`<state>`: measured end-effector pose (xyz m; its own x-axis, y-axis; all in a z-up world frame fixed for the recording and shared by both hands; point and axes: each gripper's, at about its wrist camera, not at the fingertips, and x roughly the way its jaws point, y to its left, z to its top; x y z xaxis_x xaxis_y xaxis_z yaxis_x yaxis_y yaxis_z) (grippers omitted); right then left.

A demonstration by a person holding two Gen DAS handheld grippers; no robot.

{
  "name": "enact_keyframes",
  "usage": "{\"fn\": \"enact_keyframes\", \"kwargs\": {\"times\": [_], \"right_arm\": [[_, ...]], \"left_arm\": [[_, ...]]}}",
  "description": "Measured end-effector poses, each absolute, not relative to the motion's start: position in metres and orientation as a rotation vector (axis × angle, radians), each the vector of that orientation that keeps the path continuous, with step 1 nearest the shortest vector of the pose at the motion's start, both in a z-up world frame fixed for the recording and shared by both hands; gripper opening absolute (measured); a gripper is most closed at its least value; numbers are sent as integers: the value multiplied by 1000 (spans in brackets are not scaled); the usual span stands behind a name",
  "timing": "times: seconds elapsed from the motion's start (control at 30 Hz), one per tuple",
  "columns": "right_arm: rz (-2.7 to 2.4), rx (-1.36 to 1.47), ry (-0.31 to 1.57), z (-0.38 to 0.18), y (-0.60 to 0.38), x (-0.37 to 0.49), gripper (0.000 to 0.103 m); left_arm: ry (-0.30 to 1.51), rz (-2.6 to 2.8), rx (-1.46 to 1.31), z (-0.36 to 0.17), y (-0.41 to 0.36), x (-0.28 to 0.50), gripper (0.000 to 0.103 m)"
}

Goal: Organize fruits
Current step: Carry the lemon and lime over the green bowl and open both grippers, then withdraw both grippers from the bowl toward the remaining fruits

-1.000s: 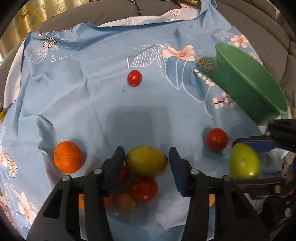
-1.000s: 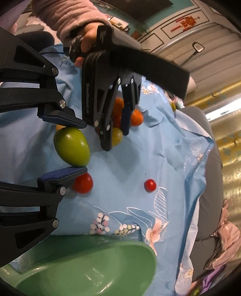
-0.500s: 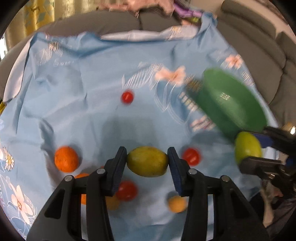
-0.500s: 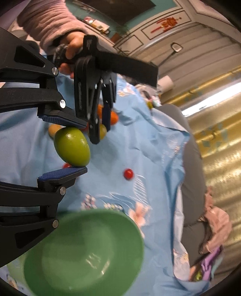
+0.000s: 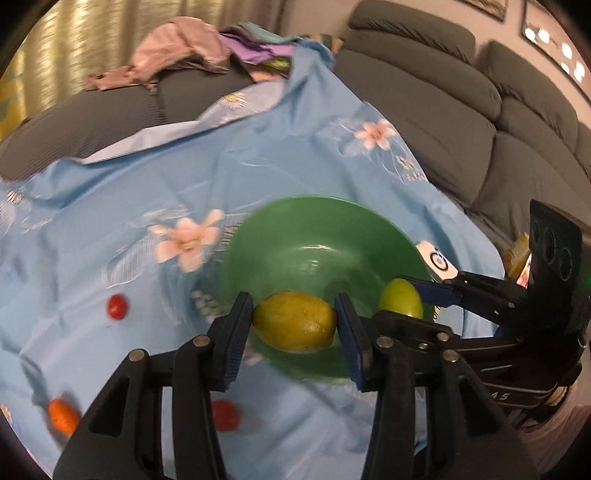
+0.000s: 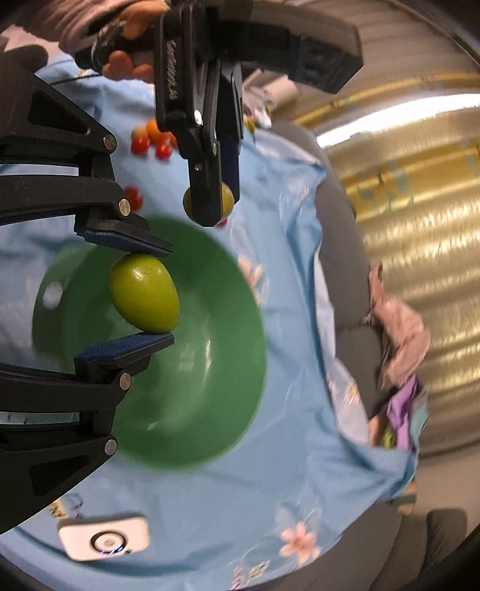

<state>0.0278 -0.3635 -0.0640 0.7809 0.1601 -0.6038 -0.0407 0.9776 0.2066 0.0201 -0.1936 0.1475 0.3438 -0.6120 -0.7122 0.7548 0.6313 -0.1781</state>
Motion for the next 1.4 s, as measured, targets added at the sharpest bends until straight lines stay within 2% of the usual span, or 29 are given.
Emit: {"fn": "enact_keyframes", "kwargs": {"times": [0.03,0.1,0.17,0.23,0.27,0.37,0.47,0.7,1.1,1.4], "right_arm": [[93,182,672,-65,-368,27,43],[72,175,681,-68,-374,28,43],[68,175,689,-70,-378,27,43],[52,163,700,-72,-378,29,43],[43,155,706,-73,-378,26,43],[39,155,702,-73,-380,23,45],[18,148,699,-71,-380,20,52],[18,186,675,-60,-381,5,52],[136,156,653,-41,-335,-14,52],[222,96,665,-37,-290,-20,52]], "left_arm": [[835,-896,210,116,-210,32,46],[846,-892,238,94,-225,43,46],[854,-881,264,40,-248,75,47],[870,-872,279,23,-258,83,46],[875,-871,285,-6,-279,110,47],[870,-855,295,-29,-294,128,59],[862,-839,279,-40,-301,145,71],[857,-786,218,-26,-265,139,85],[853,-618,86,-21,-158,115,89],[844,-570,39,-48,-118,115,89]]}}
